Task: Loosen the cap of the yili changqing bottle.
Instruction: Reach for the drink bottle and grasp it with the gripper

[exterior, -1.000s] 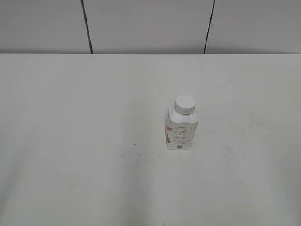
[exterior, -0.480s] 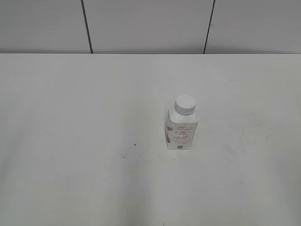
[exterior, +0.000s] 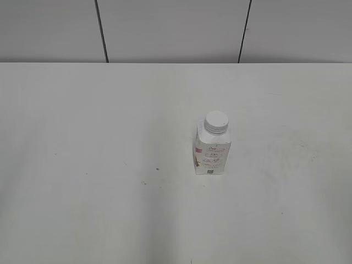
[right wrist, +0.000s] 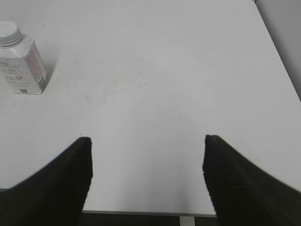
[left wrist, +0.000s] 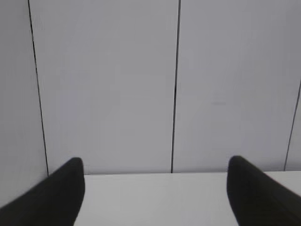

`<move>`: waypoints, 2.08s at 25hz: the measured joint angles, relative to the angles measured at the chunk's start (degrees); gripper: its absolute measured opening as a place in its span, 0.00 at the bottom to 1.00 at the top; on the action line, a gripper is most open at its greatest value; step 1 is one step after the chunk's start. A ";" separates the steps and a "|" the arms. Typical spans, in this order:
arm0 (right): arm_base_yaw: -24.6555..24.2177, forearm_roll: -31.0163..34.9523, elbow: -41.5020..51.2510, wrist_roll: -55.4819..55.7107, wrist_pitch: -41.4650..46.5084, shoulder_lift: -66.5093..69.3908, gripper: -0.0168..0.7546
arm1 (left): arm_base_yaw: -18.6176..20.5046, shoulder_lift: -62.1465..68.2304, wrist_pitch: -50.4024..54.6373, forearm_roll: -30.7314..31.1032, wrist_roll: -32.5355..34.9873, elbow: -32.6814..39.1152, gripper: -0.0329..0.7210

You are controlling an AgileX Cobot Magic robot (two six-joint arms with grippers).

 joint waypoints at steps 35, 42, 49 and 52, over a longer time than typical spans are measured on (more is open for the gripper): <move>0.00 0.05 0.00 0.05 0.00 0.00 0.77 | 0.00 52.13 -46.45 0.80 0.00 7.38 0.79; 0.00 0.05 0.00 0.05 0.00 0.00 0.77 | 0.00 65.07 -54.78 5.30 -2.41 7.38 0.73; 0.00 0.05 0.00 0.10 0.00 0.00 0.77 | 0.00 78.08 -63.90 13.14 -7.80 7.38 0.69; 0.00 0.05 0.00 0.10 0.00 0.00 0.77 | 0.00 82.30 -70.40 19.65 -8.62 7.38 0.68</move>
